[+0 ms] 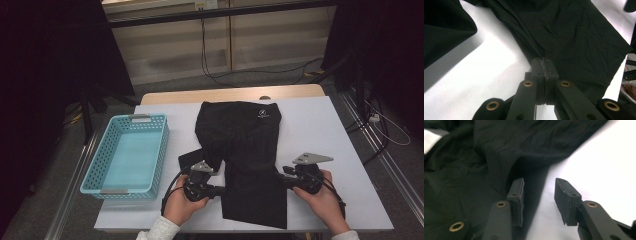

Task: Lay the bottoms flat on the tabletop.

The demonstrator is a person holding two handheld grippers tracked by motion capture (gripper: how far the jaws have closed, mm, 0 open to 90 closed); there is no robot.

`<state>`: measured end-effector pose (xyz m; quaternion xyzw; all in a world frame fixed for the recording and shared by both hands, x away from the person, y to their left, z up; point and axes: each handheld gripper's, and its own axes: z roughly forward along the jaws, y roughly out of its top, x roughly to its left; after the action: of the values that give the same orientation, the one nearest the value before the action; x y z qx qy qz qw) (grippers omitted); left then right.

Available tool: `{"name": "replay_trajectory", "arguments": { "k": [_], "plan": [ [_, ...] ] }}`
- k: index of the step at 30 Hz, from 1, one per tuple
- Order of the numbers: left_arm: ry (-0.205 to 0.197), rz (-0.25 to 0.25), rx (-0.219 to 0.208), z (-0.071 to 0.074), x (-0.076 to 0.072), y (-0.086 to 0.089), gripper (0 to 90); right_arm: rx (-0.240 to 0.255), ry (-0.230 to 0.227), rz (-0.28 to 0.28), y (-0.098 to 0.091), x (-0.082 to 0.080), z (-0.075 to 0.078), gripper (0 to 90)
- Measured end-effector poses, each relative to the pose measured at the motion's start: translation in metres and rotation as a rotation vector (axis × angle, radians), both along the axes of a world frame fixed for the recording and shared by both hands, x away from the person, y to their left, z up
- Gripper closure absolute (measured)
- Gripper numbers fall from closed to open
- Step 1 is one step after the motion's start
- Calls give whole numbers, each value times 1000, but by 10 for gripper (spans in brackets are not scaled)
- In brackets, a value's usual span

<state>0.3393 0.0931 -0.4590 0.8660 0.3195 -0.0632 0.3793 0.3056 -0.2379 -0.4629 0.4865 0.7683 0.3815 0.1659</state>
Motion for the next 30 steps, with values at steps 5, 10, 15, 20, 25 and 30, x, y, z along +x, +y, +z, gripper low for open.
{"name": "replay_trajectory", "arguments": {
  "k": [5,10,15,20,25,30],
  "plan": [
    [7,-12,-16,-1,2,0,896,-62,-13,29,12,8,-3,849],
    [12,-14,-30,1,1,1,896,-44,6,8,-3,10,-1,900],
    [16,-23,-24,0,1,-3,897,-42,-21,-82,-25,11,2,851],
    [30,-16,-30,-2,2,0,897,-28,-47,-119,-30,19,9,720],
    [37,-15,-35,-3,2,-1,897,38,-21,-138,-21,43,7,567],
    [37,-11,-32,-3,3,1,897,4,42,-138,-6,69,-2,580]
  ]
}}
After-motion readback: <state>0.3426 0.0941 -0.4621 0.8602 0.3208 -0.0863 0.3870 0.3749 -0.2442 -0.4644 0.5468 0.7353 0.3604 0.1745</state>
